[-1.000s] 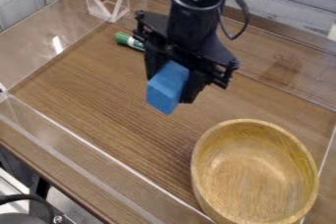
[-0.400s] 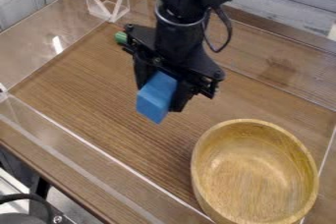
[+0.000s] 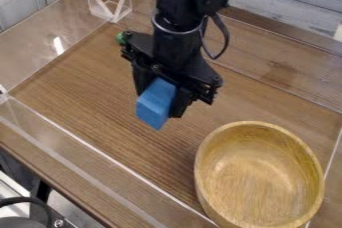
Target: Remove the blue block from inside the brown bowl and put it on the table
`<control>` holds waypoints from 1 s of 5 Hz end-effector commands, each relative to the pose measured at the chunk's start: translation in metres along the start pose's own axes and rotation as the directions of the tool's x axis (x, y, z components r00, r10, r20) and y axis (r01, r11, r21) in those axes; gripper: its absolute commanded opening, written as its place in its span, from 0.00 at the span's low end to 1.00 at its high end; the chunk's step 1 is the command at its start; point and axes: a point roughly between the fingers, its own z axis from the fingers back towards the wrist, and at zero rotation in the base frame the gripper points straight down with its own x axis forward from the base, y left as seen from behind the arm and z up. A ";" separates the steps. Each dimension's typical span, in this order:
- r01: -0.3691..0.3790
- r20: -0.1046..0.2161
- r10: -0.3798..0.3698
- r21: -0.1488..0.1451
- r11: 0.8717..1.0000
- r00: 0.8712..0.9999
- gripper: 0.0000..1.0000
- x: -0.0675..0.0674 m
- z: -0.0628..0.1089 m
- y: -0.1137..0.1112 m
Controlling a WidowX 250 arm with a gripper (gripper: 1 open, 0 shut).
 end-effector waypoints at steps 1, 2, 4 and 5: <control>-0.018 0.045 0.019 -0.011 1.000 0.999 0.00 0.006 0.004 0.003; -0.025 0.048 0.026 -0.015 1.000 0.999 0.00 0.007 -0.002 0.005; -0.030 0.051 0.031 -0.022 0.999 0.998 0.00 0.009 -0.015 0.008; -0.032 0.051 0.033 -0.024 0.999 0.998 0.00 0.010 -0.020 0.009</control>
